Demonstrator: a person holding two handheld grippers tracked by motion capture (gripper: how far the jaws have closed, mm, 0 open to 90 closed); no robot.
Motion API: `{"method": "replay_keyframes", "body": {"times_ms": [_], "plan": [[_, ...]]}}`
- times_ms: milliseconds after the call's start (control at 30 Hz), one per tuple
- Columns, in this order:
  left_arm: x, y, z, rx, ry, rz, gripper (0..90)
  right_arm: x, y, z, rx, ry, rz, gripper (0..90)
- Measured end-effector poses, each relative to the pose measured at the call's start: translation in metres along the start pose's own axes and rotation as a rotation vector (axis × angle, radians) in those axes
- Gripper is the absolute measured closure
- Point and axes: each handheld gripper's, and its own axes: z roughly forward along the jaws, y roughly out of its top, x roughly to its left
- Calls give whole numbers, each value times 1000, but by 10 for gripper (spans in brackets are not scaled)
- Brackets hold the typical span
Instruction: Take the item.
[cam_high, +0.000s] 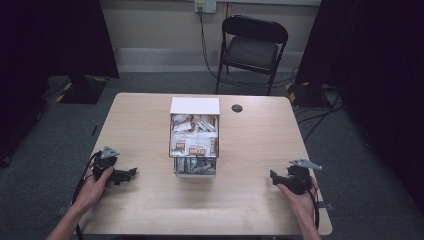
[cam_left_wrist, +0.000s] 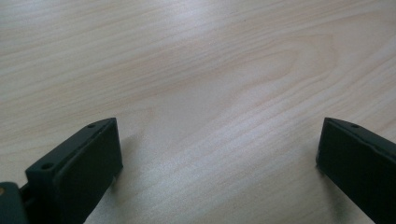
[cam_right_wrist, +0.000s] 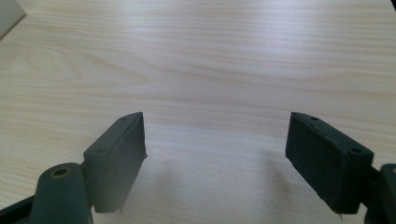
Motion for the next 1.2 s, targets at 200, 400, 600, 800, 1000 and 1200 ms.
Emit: {"method": "replay_keyframes", "body": {"times_ms": [200, 400, 600, 800, 1000, 1200], "plan": [[0, 0, 0, 0, 0, 0, 0, 7, 8, -7, -45, 39, -23, 241], [0, 0, 0, 0, 0, 0, 0, 14, 17, -18, -94, 78, -21, 264], [0, 0, 0, 0, 0, 0, 0, 20, 26, -26, -118, 119, -16, 273], [0, 0, 0, 0, 0, 0, 0, 26, 37, -36, -144, 147, -24, 281], [0, 0, 0, 0, 0, 0, 0, 33, 46, -43, -163, 169, -34, 294], [0, 0, 0, 0, 1, 0, 0, 42, 53, -48, -184, 202, -46, 300]]}}
